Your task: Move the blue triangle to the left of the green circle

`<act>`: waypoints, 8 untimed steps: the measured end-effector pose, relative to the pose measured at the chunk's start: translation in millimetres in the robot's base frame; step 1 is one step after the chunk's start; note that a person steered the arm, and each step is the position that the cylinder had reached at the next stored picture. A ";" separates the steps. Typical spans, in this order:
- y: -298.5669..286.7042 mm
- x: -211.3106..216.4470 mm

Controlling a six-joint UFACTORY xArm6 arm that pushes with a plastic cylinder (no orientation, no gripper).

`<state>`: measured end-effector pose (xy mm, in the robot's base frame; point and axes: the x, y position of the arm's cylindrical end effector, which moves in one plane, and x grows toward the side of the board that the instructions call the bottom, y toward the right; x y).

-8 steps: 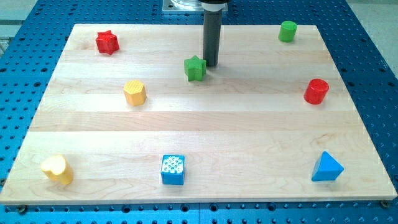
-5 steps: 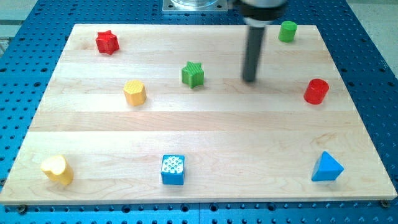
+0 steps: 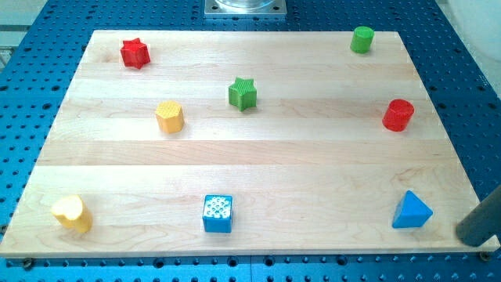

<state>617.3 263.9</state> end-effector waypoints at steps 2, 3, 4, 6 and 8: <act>-63.4 -0.1; -93.5 -8.1; -100.3 -31.7; -95.2 0.4; -36.9 -4.9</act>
<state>612.4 226.9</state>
